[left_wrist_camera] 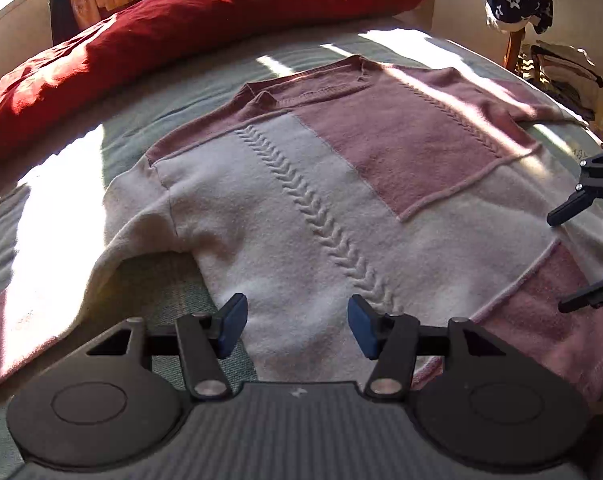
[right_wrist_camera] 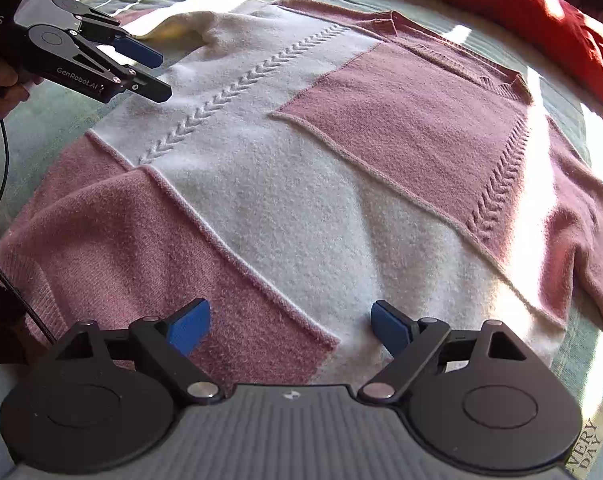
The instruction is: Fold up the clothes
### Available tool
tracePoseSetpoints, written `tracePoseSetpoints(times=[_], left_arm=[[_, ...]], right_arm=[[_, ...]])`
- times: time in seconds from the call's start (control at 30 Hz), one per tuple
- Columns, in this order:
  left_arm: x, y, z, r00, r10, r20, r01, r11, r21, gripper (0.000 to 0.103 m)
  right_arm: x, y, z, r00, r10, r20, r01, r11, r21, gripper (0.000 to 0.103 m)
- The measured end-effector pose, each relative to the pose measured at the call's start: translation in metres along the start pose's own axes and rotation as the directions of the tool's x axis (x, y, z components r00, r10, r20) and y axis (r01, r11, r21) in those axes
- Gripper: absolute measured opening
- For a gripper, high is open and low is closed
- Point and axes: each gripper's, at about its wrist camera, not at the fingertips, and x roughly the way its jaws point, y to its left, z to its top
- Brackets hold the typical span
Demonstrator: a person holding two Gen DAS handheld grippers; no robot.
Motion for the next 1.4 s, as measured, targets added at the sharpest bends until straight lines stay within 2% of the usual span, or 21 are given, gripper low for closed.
tracePoseSetpoints(times=[0.07, 0.13, 0.2, 0.27, 0.3, 0.33, 0.4, 0.47, 0.6, 0.67, 0.7, 0.83, 0.87, 0.93, 1.0, 1.07, 1.13, 1.2, 1.3, 1.4], left_arm=[[0.0, -0.02, 0.002, 0.999, -0.022, 0.025, 0.021, 0.998, 0.063, 0.058], [0.018, -0.032, -0.001, 0.999, -0.042, -0.004, 0.043, 0.995, 0.094, 0.059], [0.034, -0.033, -0.016, 0.999, -0.022, -0.026, 0.026, 0.989, 0.148, 0.062], [0.039, -0.027, -0.025, 0.999, -0.024, -0.025, 0.028, 0.987, 0.16, 0.067], [0.036, -0.022, -0.027, 0.999, -0.031, -0.022, 0.034, 0.988, 0.152, 0.068], [0.032, -0.016, -0.027, 0.999, -0.026, -0.038, 0.031, 0.988, 0.149, 0.068], [0.024, -0.011, -0.026, 0.998, 0.0, -0.061, 0.01, 0.986, 0.165, 0.068], [0.012, -0.009, -0.021, 0.997, -0.002, -0.074, 0.012, 0.991, 0.136, 0.06], [-0.009, -0.019, -0.027, 0.99, -0.109, -0.093, 0.115, 0.991, 0.066, 0.06], [-0.007, -0.034, -0.043, 0.979, -0.12, -0.162, 0.139, 0.985, 0.106, 0.061], [-0.004, -0.039, -0.054, 0.976, -0.071, -0.205, 0.101, 0.985, 0.139, 0.064], [-0.017, -0.025, -0.077, 0.968, 0.041, -0.249, -0.015, 0.994, 0.108, 0.068], [-0.023, -0.023, -0.075, 0.97, 0.035, -0.239, -0.015, 0.996, 0.088, 0.067], [-0.035, -0.02, -0.069, 0.976, 0.024, -0.218, -0.014, 0.999, 0.049, 0.06], [-0.046, -0.017, -0.063, 0.981, 0.01, -0.193, -0.008, 1.0, 0.013, 0.06], [-0.047, -0.027, -0.058, 0.989, -0.038, -0.141, 0.041, 0.999, 0.016, 0.061], [-0.037, -0.039, -0.055, 0.989, -0.073, -0.128, 0.079, 0.996, 0.042, 0.062], [-0.017, -0.047, -0.059, 0.984, -0.05, -0.169, 0.065, 0.995, 0.081, 0.062], [-0.011, -0.044, -0.061, 0.981, -0.059, -0.186, 0.078, 0.993, 0.092, 0.066], [-0.006, -0.04, -0.063, 0.977, -0.068, -0.202, 0.091, 0.991, 0.103, 0.066]], right_arm=[[0.0, 0.01, 0.008, 0.998, 0.021, 0.051, -0.019, 1.0, -0.025, 0.091], [0.002, 0.021, 0.017, 0.993, 0.044, 0.107, -0.038, 0.998, -0.056, 0.091], [0.009, 0.032, 0.026, 0.988, 0.073, 0.138, -0.06, 0.994, -0.094, 0.091], [0.026, 0.038, 0.027, 0.99, 0.098, 0.104, -0.083, 0.987, -0.135, 0.091], [0.035, 0.04, 0.023, 0.993, 0.1, 0.07, -0.089, 0.985, -0.15, 0.096], [0.036, 0.042, 0.014, 0.994, 0.091, 0.068, -0.077, 0.98, -0.185, 0.103], [0.032, 0.043, -0.004, 0.994, 0.07, 0.088, -0.047, 0.969, -0.244, 0.103], [0.026, 0.041, -0.014, 0.994, 0.067, 0.091, -0.043, 0.969, -0.242, 0.103], [0.024, 0.037, -0.016, 0.996, 0.066, 0.059, -0.052, 0.977, -0.208, 0.103], [0.027, 0.038, -0.015, 0.997, 0.058, 0.048, -0.047, 0.978, -0.205, 0.103], [0.028, 0.039, -0.014, 0.997, 0.058, 0.046, -0.048, 0.978, -0.201, 0.103], [0.028, 0.036, -0.015, 0.996, 0.07, 0.05, -0.059, 0.978, -0.198, 0.103], [0.028, 0.035, -0.016, 0.996, 0.071, 0.052, -0.059, 0.978, -0.201, 0.103], [0.029, 0.035, -0.017, 0.996, 0.071, 0.054, -0.059, 0.977, -0.204, 0.103], [0.029, 0.036, -0.016, 0.996, 0.064, 0.056, -0.052, 0.978, -0.2, 0.103], [0.03, 0.038, -0.016, 0.997, 0.056, 0.058, -0.044, 0.98, -0.192, 0.103], [0.027, 0.04, -0.013, 0.998, 0.042, 0.054, -0.03, 0.98, -0.196, 0.103], [0.018, 0.045, -0.009, 0.997, 0.036, 0.07, -0.021, 0.978, -0.207, 0.103], [-0.001, 0.056, -0.003, 0.985, 0.083, 0.152, -0.042, 0.966, -0.254, 0.103], [0.009, 0.075, 0.003, 0.981, 0.108, 0.16, -0.051, 0.945, -0.324, 0.103]])
